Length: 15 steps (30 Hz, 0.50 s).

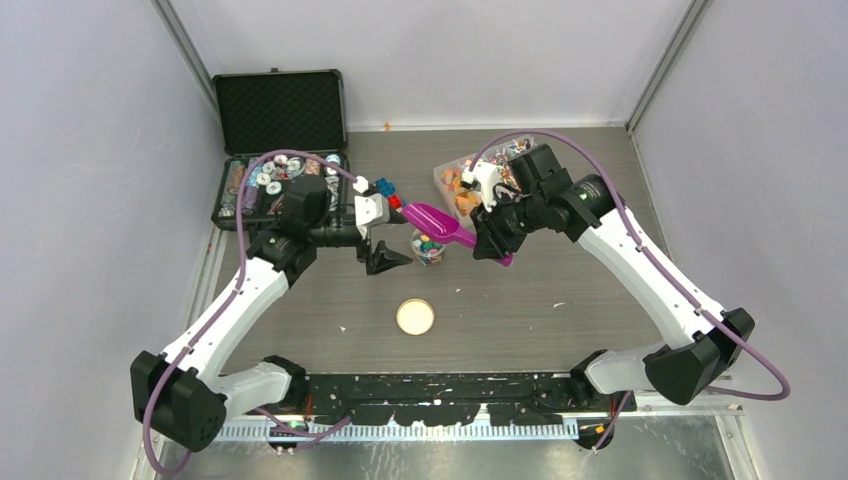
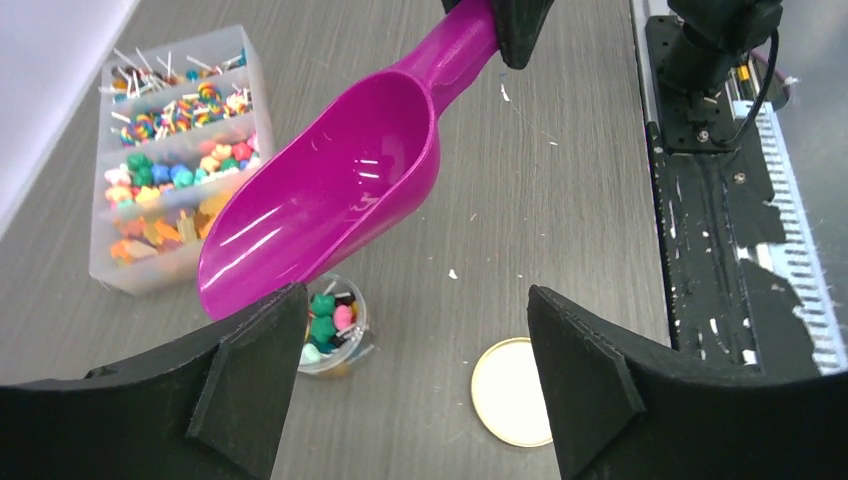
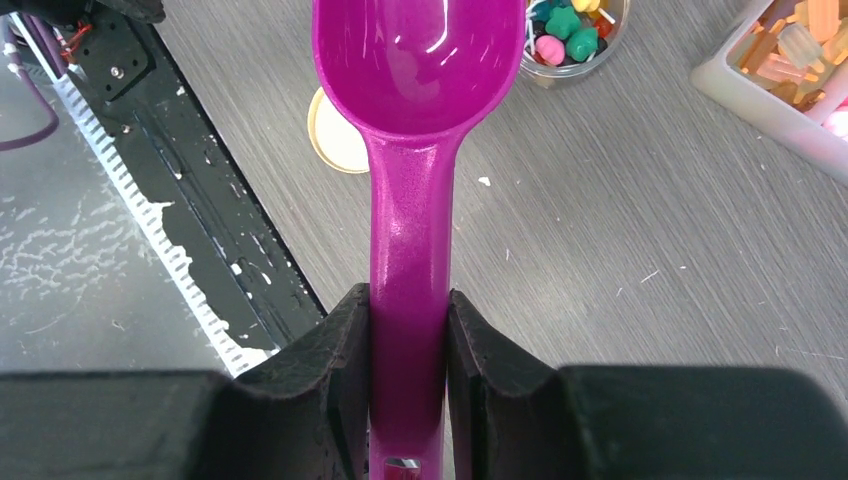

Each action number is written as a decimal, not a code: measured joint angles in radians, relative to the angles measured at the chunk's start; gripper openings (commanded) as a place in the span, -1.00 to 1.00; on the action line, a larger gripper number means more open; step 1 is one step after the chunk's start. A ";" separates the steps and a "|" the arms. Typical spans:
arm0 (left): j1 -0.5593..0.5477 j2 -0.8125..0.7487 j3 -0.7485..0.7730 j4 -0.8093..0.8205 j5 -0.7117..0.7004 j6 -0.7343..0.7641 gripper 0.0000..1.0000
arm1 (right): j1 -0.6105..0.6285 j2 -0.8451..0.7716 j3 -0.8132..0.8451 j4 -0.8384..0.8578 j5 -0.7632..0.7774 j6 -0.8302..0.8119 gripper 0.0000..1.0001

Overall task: Pack the candies
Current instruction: Adjust the spatula.

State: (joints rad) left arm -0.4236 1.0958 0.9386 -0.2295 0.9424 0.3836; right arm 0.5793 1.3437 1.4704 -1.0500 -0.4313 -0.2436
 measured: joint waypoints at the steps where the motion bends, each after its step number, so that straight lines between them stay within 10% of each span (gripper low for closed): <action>1: -0.001 0.015 0.017 -0.008 0.016 0.024 0.61 | 0.001 -0.002 0.000 0.000 -0.001 -0.005 -0.99; 15: -0.081 0.103 0.098 -0.049 0.068 0.152 0.36 | 0.014 -0.005 0.000 -0.028 -0.064 -0.043 -0.99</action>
State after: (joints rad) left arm -0.5045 1.1988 1.0363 -0.2783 1.0100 0.5354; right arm 0.5938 1.3392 1.4704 -1.0782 -0.4950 -0.2867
